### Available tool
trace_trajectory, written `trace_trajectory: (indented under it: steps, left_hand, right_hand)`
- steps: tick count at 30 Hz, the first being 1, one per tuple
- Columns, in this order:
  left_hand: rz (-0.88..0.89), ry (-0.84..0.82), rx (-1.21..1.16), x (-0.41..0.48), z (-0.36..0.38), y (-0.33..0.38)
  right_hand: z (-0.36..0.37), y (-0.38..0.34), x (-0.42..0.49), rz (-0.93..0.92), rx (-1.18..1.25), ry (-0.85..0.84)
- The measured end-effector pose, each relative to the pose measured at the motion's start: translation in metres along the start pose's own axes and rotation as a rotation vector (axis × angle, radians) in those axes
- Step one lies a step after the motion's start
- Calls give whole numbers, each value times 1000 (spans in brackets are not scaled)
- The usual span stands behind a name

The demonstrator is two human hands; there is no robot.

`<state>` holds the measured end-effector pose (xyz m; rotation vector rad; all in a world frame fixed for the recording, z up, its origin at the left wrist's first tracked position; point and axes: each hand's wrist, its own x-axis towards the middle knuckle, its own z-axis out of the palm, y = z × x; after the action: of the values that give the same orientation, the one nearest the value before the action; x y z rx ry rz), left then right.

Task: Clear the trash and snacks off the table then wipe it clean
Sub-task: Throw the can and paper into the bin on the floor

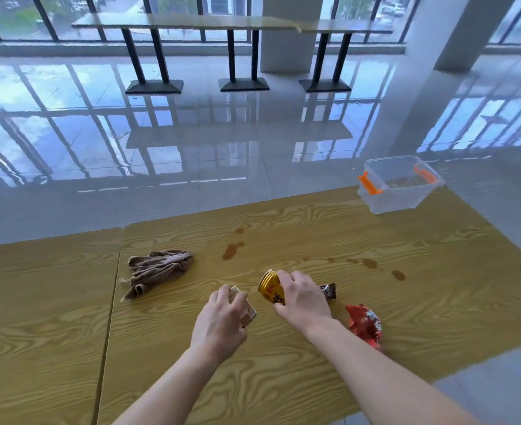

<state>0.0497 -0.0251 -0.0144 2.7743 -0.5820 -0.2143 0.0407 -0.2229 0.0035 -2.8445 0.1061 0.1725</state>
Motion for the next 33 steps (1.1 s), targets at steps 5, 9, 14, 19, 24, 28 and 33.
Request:
trace_trajectory:
  steps: [5, 9, 14, 19, 24, 28, 33]
  left_hand:
    - [138, 5, 20, -1, -7, 24]
    - [266, -6, 30, -5, -5, 58]
    - [384, -36, 15, -16, 6, 119]
    - [506, -32, 44, -41, 25, 185]
    - [591, -44, 56, -81, 55, 255]
    - [652, -105, 4, -112, 81, 308]
    - [747, -196, 1, -141, 120, 361]
  right_hand:
    - [-12, 14, -45, 118, 15, 93]
    - [-23, 36, -86, 236, 37, 150]
    - [-34, 74, -144, 368, 90, 222]
    - [-44, 116, -210, 447, 103, 291]
    - [-47, 165, -290, 538, 113, 309]
    - [-40, 202, -354, 616, 135, 310]
    - [-20, 241, -417, 776, 172, 284]
